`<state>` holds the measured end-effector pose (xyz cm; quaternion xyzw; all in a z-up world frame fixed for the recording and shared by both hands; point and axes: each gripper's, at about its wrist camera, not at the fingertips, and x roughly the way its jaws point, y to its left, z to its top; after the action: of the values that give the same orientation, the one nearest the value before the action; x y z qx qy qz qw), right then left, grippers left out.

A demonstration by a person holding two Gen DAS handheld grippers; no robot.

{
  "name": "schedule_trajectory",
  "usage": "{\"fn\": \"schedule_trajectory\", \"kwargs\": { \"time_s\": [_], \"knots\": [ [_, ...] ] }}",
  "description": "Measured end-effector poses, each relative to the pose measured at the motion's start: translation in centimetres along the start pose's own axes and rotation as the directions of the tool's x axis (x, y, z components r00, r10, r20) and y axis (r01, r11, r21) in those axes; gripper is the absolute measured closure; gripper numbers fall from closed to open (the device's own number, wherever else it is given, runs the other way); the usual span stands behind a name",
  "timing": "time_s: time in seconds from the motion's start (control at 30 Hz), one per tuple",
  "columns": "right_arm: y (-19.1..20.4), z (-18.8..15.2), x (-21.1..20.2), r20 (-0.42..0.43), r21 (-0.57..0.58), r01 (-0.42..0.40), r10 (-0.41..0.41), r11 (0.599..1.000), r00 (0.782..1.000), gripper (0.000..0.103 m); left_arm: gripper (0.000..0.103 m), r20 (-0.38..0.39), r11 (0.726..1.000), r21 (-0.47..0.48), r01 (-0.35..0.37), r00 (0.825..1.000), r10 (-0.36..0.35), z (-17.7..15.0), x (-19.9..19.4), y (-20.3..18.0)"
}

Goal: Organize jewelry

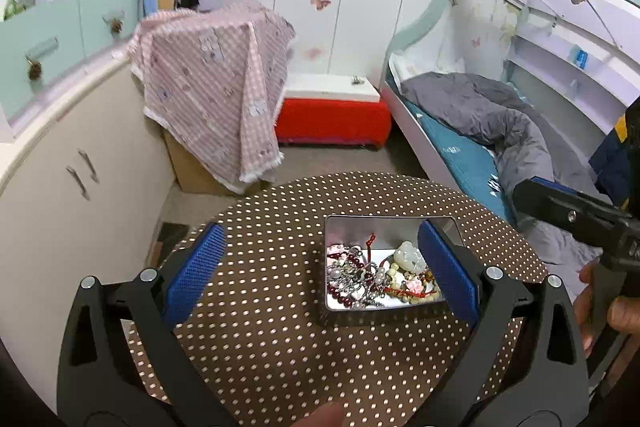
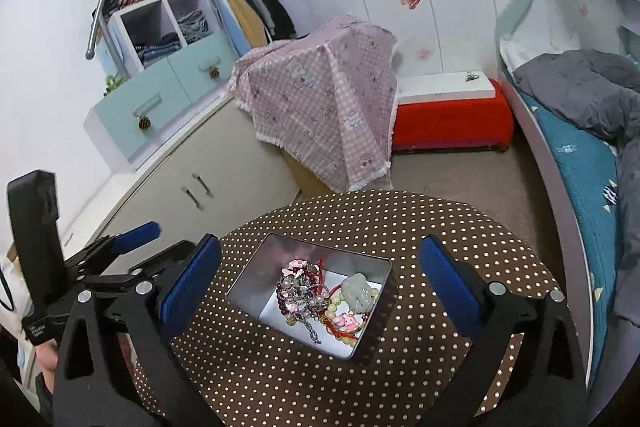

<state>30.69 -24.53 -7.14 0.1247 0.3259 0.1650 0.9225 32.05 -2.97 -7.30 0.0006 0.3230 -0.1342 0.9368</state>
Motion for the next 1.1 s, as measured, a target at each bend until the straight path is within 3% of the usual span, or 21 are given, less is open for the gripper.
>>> {"fn": "schedule_trajectory", "kwargs": {
  "time_s": [0.2, 0.43, 0.73, 0.93, 1.1],
  "knots": [
    [1.6, -0.3, -3.5, 0.059, -0.02, 0.009, -0.008, 1.0, 0.998, 0.007, 0.008, 0.075, 0.999, 0.012, -0.047, 0.996, 0.046, -0.4, -4.6, -0.5],
    [3.5, -2.3, -8.1, 0.132, -0.056, 0.081, -0.073, 0.995, 0.988, 0.007, 0.007, 0.167, 0.997, 0.002, -0.077, 0.983, 0.076, -2.1, -10.4, -1.2],
    [6.5, -7.0, -12.6, 0.201, -0.115, 0.189, -0.163, 0.975, 0.966, 0.007, 0.007, 0.293, 0.989, 0.002, -0.145, 0.946, 0.138, -6.1, -17.1, -3.1],
    [8.0, -9.6, -15.6, 0.256, -0.127, 0.237, -0.199, 0.963, 0.946, 0.007, 0.006, 0.372, 0.978, 0.004, -0.209, 0.908, 0.192, -8.9, -21.1, -4.8],
    [9.6, -11.4, -18.1, 0.297, -0.14, 0.275, -0.224, 0.951, 0.928, 0.007, 0.006, 0.392, 0.976, -0.007, -0.218, 0.897, 0.203, -10.6, -23.4, -5.6]
  ]
}}
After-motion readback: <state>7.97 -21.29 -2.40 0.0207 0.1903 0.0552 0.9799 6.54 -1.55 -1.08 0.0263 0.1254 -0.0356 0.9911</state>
